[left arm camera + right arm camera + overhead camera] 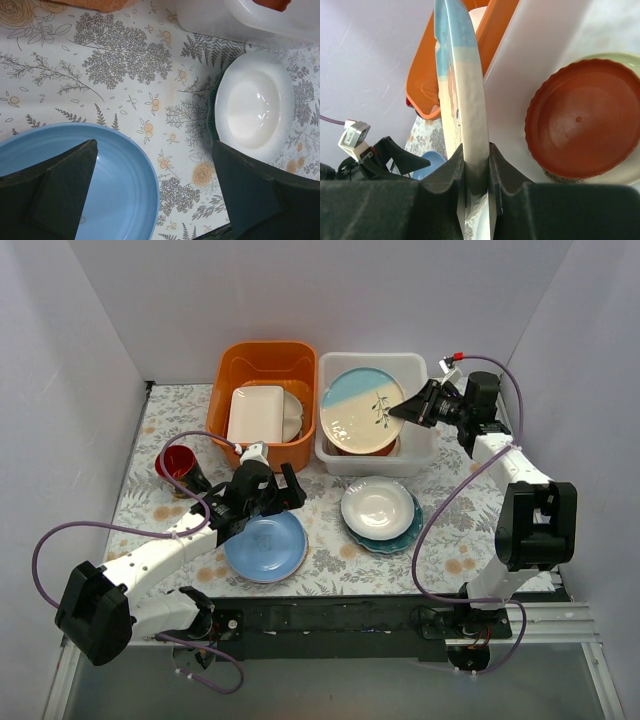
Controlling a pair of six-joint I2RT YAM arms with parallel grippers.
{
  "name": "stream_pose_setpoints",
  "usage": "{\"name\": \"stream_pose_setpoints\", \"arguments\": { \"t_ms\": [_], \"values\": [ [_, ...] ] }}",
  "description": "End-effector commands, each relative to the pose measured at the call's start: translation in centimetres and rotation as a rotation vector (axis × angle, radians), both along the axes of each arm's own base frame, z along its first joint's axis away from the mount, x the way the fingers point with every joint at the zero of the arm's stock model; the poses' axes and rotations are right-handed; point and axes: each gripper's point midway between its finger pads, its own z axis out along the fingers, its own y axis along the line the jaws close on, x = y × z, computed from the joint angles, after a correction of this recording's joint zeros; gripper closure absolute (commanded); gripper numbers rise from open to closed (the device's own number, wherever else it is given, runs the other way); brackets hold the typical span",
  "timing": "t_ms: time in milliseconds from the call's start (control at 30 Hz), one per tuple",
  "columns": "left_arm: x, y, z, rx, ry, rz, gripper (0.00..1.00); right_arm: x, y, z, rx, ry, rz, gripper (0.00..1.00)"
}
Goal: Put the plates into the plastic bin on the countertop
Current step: Place the plate in the plastic bin.
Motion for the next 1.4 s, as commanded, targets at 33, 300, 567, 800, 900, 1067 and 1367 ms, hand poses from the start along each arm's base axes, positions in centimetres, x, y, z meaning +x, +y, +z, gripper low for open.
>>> {"name": "stream_pose_setpoints", "arguments": {
  "t_ms": [33,300,567,800,900,1067,1367],
  "values": [
    [0.5,0.4,1.3,0.023,-0.038,0.02,0.02,1.7,-0.6,6.1,0.032,-0.186,0.004,0.99],
    [0.6,0.3,1.4,0.032,-0.036,0.016,0.02,3.3,-1.1,4.8,0.028,-0.156,-0.02,0.99],
    [0.5,0.3,1.2,0.033,-0.029,0.013,0.02,4.9,-2.0,2.2,0.014,-0.089,-0.08,0.99],
    [0.5,0.3,1.1,0.037,-0.028,0.009,0.02,5.6,-2.2,-0.3,-0.001,-0.025,-0.102,0.99],
    [0.5,0.2,1.1,0.037,-0.026,0.006,0.02,5.6,-2.2,-0.8,-0.003,-0.017,-0.103,0.99],
    [0.5,0.2,0.9,0.042,-0.023,0.004,0.02,5.7,-2.3,-1.9,-0.008,0.006,-0.104,0.99],
    [0.5,0.2,0.6,0.049,-0.014,0.002,0.02,5.8,-3.7,-4.3,-0.018,0.067,-0.126,0.99]
  ]
}}
